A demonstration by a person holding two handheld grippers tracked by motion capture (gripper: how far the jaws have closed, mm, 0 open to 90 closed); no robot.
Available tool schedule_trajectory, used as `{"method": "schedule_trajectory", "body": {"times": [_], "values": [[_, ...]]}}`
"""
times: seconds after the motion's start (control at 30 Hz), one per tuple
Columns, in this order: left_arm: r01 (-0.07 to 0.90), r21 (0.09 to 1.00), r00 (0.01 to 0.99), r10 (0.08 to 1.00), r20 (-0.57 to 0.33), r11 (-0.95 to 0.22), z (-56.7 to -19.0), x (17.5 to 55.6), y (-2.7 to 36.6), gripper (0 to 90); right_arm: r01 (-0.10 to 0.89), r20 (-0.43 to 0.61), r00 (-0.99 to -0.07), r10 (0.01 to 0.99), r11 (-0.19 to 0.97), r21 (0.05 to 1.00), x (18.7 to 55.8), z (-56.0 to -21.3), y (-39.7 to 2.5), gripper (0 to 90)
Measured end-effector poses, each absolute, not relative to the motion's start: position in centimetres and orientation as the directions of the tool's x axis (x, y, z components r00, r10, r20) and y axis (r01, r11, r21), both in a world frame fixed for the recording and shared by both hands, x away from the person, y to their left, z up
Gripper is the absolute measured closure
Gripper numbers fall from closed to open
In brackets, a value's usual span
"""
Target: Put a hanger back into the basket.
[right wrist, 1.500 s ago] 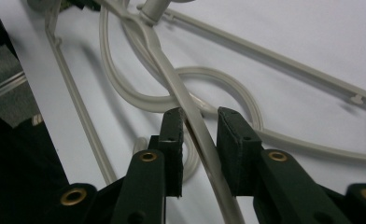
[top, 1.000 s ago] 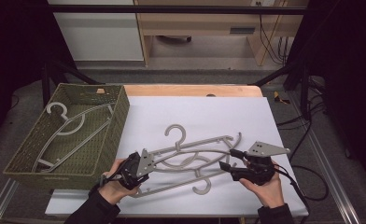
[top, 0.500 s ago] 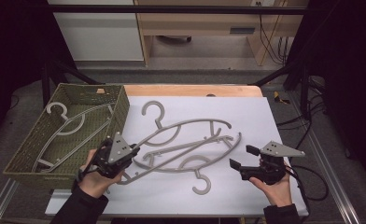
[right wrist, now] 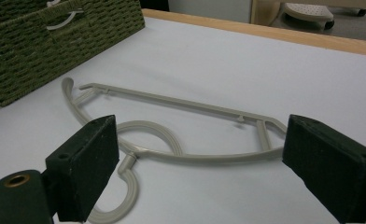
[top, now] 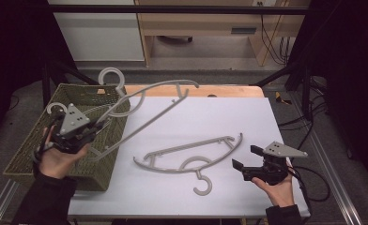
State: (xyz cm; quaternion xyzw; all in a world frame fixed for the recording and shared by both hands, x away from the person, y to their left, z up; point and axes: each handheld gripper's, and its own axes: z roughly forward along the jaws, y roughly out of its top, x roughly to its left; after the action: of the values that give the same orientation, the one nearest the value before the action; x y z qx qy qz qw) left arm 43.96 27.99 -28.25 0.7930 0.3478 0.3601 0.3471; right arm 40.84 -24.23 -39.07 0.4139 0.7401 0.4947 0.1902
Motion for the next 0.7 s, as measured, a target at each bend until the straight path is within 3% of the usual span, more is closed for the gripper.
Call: {"method": "schedule_trajectory", "body": {"times": [0.33, 0.7], "values": [[0.370, 0.810, 0.387, 0.868, 0.311, -0.455, -28.1, 45.9, 34.7, 81.8, 0.427, 0.124, -0.586, 0.800, 0.175, 0.887, 40.9, -39.1, -24.2, 10.0], [0.426, 0.792, 0.342, 0.888, 0.305, -0.437, -30.5, 47.1, 39.6, 81.8, 0.438, 0.123, -0.584, 0.802, 0.184, 0.880, 41.0, -39.4, -24.0, 9.1]]}}
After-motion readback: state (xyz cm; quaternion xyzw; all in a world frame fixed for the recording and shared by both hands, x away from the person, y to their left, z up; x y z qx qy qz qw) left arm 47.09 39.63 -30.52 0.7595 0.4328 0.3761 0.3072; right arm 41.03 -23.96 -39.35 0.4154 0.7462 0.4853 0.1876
